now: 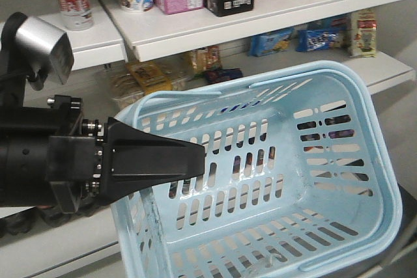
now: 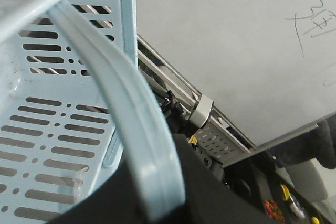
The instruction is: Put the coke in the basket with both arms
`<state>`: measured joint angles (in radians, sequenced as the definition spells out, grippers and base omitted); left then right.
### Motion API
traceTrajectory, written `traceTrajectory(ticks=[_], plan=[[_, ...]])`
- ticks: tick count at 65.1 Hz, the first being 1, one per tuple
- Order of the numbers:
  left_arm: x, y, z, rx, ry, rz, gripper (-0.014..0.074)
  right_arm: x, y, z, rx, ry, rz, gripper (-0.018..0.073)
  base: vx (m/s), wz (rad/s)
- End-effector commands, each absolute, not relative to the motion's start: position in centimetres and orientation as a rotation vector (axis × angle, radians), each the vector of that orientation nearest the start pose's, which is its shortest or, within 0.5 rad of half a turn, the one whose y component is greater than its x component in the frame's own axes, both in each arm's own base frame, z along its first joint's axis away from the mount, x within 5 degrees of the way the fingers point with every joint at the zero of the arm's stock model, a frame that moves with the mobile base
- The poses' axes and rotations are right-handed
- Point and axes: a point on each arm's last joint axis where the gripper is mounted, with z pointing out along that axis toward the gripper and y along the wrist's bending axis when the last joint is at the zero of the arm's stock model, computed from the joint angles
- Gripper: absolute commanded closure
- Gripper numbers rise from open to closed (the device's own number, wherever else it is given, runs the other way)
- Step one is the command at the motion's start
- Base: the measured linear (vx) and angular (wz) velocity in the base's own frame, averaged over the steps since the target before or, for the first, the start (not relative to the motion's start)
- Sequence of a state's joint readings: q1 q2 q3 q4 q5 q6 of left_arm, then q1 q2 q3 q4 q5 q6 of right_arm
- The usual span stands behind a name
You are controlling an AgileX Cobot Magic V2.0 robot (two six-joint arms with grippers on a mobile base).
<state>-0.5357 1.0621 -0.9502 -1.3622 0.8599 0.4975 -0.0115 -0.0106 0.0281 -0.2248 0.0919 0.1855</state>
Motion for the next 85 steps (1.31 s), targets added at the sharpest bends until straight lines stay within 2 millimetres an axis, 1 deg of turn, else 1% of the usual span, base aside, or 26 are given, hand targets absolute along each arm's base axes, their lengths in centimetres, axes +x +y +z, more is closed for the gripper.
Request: traceTrajectory(ticks=[1, 42, 85], plan=[[13.77, -16.05, 40.78, 0.410, 1.938, -1.687, 0.0603, 5.60, -0.14, 20.09, -0.024, 1.513, -0.061, 0.0564, 0.05, 0.54], [13.77, -16.05, 40.78, 0.410, 1.938, -1.687, 0.0603, 5.60, -0.14, 20.09, -0.024, 1.513, -0.061, 0.0564, 0.04, 0.51], [13.77, -16.05, 40.78, 0.410, 1.938, -1.687, 0.0603, 5.60, -0.14, 20.09, -0.024, 1.513, -0.061, 0.0564, 0.03, 0.11]])
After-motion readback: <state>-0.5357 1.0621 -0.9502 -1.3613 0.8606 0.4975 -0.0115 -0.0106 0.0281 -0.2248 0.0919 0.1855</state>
